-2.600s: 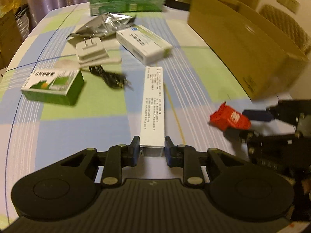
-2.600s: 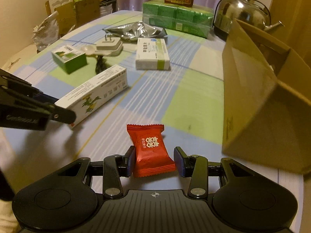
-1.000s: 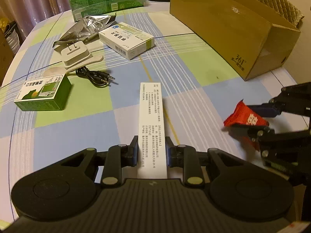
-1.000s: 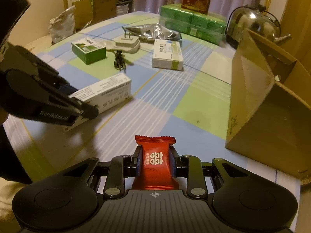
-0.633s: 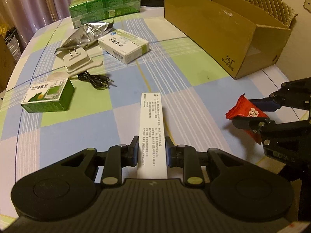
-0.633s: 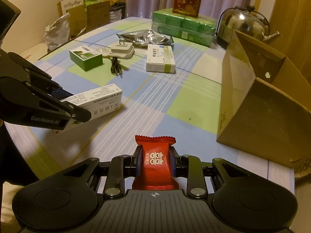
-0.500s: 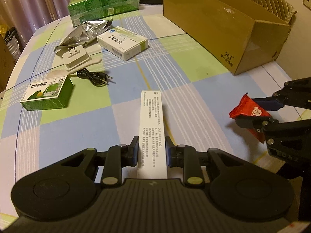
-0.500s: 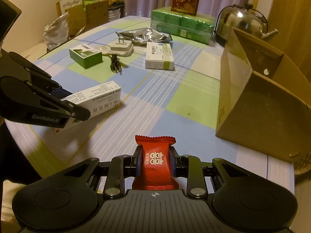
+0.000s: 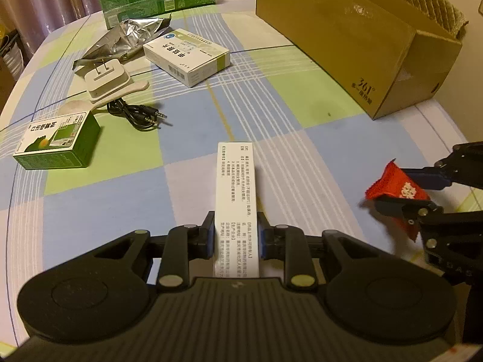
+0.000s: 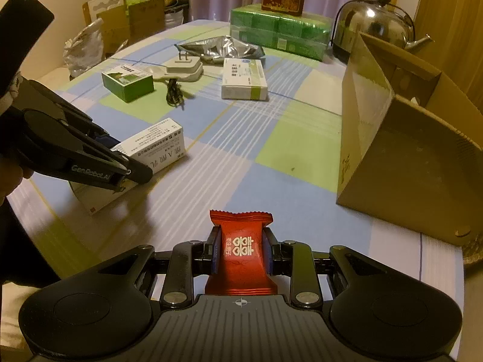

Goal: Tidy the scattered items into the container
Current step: 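Carry the red candy and white box over the cardboard box with both tools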

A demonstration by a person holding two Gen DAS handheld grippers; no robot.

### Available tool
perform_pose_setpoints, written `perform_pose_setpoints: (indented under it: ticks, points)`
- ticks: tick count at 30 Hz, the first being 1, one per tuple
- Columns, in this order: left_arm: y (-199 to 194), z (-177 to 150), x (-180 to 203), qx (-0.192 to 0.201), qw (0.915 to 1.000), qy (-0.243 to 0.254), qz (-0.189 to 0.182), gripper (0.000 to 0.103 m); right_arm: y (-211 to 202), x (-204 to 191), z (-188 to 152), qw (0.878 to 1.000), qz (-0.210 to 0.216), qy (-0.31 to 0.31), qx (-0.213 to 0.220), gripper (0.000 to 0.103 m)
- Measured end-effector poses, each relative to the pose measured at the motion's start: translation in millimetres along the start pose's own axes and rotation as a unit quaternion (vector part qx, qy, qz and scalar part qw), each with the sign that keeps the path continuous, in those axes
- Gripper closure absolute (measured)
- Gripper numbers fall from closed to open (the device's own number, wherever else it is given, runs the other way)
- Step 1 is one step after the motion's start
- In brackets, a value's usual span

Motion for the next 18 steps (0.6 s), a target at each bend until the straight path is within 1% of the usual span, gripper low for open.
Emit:
perform_pose_setpoints:
  ticks: [4,11,18]
  points:
    - [-11.5,2.5,-0.7,0.009,1.0,-0.001,0.002,0.082,-5.9,0.0,5.4,1.0,-0.003,-0.003,0.01,0.079]
    - [-39.1,9.4,4.4,0.032,0.9995,0.001,-0.002,0.082,-29.1,-3.1,14.3,0.999,-0.016,-0.004,0.034,0.079]
    - [-61.9,16.8,19.8,0.052,0.9985,0.012,-0.009,0.082,-56.6,0.9,17.2,0.998,-0.036,0.002,0.057,0.079]
Point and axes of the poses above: each gripper's, at about its wrist camera, not at the fingertips, and y roughly the way its jaws point, x to its right, z to its top, the point moved 9 cm from there along y, roughly the way its jaws point, and after that the axes turned 10 degrees about z, right-handed, at the moved point
